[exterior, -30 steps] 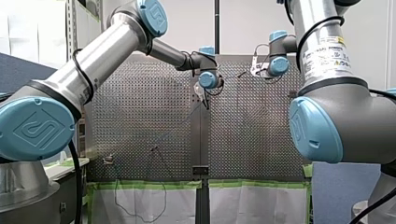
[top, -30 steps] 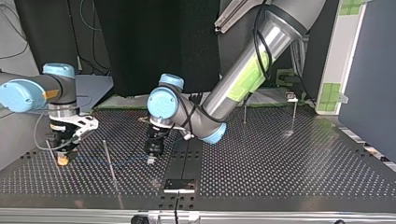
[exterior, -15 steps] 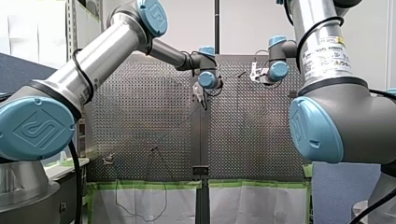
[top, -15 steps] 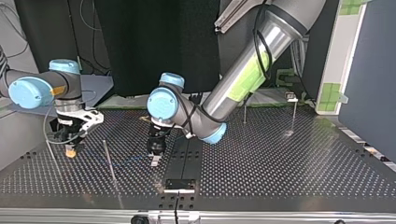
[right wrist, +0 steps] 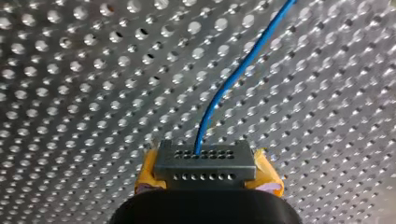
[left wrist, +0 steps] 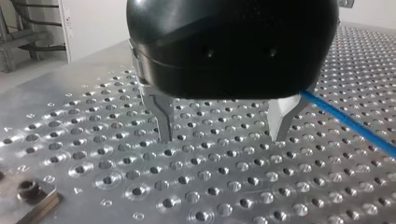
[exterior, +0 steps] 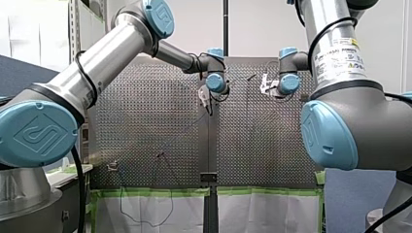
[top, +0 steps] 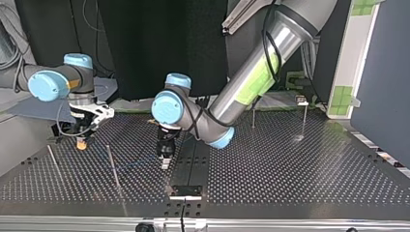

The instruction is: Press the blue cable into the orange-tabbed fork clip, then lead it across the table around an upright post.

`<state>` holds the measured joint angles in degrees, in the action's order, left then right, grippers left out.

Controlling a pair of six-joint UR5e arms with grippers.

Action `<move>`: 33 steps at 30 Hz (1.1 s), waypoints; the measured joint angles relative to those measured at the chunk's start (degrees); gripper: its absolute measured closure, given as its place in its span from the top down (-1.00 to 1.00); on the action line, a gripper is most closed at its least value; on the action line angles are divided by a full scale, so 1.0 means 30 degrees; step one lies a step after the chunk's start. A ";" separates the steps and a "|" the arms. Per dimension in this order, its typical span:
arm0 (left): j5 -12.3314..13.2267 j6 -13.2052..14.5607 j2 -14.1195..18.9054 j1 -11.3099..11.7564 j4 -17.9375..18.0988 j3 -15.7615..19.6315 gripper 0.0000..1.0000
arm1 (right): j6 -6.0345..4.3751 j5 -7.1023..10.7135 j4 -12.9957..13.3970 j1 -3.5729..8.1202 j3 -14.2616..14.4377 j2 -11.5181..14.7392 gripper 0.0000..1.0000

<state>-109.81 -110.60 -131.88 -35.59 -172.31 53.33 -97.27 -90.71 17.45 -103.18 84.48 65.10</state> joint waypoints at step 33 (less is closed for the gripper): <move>-0.1611 0.1270 0.0009 -0.0892 -0.2162 0.0000 1.00 | -0.0446 -0.4786 0.6235 0.0761 0.6235 -0.2197 -1.00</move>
<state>-114.64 -106.78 -131.85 -38.27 -178.79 53.33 -98.61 -105.07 36.15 -100.89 103.18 58.50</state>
